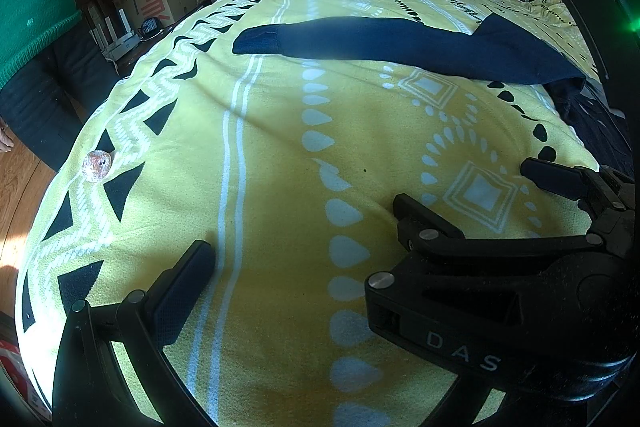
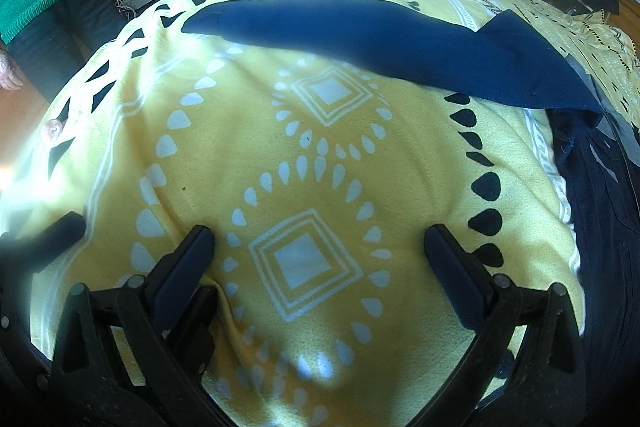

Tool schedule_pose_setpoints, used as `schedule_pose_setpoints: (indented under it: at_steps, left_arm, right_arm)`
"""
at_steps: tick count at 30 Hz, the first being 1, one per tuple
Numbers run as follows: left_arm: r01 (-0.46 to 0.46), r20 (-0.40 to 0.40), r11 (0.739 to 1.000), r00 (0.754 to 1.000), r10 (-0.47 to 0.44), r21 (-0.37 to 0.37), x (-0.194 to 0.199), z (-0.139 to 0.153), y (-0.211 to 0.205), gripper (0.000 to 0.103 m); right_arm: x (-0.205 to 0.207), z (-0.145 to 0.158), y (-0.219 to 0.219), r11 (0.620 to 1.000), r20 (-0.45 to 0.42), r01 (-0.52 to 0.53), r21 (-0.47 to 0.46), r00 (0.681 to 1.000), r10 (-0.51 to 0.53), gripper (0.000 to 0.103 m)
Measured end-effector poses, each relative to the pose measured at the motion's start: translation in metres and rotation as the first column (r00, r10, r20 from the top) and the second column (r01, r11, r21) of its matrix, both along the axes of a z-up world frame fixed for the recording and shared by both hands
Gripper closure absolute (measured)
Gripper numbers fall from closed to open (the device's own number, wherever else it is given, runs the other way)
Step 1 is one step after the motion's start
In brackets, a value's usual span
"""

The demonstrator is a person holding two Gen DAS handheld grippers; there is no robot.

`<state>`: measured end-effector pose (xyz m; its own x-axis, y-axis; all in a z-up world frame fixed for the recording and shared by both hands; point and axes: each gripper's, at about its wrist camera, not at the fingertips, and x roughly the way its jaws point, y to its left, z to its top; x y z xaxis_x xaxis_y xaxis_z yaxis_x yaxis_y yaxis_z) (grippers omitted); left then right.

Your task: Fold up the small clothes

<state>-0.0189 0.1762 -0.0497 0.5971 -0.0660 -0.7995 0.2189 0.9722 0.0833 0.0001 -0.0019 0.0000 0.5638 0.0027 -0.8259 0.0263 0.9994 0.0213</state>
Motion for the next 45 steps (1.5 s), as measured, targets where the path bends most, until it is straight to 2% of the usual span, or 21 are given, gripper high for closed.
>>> schedule_pose_setpoints:
  at_steps: [12,20,22,26,30,32,35,38,40,41,43,45]
  left_arm:
    - [0.002,0.001,1.000,1.000,-0.002,0.003,-0.001,-0.001,-0.001,0.000]
    - [-0.019,-0.014,0.998,1.000,0.019,-0.059,0.009,-0.003,0.005,0.000]
    - [-0.028,-0.010,0.996,1.000,0.027,-0.084,0.009,-0.002,0.009,0.000]
    - [-0.026,0.014,0.990,0.999,0.028,-0.138,0.004,0.007,0.016,0.000]
    - [-0.047,0.063,0.981,0.996,0.060,-0.190,-0.013,0.024,0.017,0.000]
    - [-0.043,0.106,0.980,0.992,0.065,-0.197,-0.027,0.039,0.010,0.000]
    - [-0.027,0.205,0.983,0.977,0.065,-0.181,-0.053,0.074,-0.002,0.000]
    - [-0.019,0.319,0.982,0.944,0.079,-0.188,-0.081,0.122,-0.008,0.000]
    - [-0.012,0.423,0.983,0.902,0.090,-0.182,-0.101,0.163,-0.014,0.000]
    - [-0.003,0.483,0.984,0.871,0.091,-0.180,-0.113,0.186,-0.017,0.000]
    - [-0.007,0.623,0.988,0.776,0.104,-0.156,-0.138,0.234,-0.026,0.000]
    - [-0.006,0.719,0.986,0.684,0.124,-0.164,-0.160,0.282,-0.036,0.000]
  right_arm:
    - [0.000,0.000,0.000,1.000,0.005,0.019,0.005,1.000,-0.019,0.000]
    - [0.009,0.002,0.006,0.999,-0.010,0.035,-0.015,0.999,-0.035,0.000]
    - [0.011,0.003,0.001,1.000,-0.020,0.016,0.019,1.000,-0.016,0.000]
    - [0.013,0.012,-0.018,0.983,-0.052,-0.079,0.163,0.995,0.088,0.000]
    - [0.013,0.029,-0.029,0.943,-0.103,-0.207,0.262,0.965,0.240,0.000]
    - [0.004,0.050,-0.031,0.922,-0.074,-0.287,0.261,0.946,0.316,0.001]
    - [-0.026,0.098,-0.045,0.877,0.038,-0.398,0.270,0.914,0.403,0.001]
    - [-0.070,0.159,-0.074,0.826,0.201,-0.507,0.245,0.860,0.469,0.000]
    - [-0.102,0.200,-0.101,0.788,0.310,-0.583,0.199,0.800,0.513,0.000]
    - [-0.116,0.221,-0.117,0.773,0.356,-0.607,0.185,0.774,0.524,0.000]
    - [-0.145,0.265,-0.157,0.755,0.454,-0.636,0.157,0.726,0.517,0.000]
    - [-0.171,0.302,-0.197,0.768,0.541,-0.629,0.119,0.690,0.481,0.000]
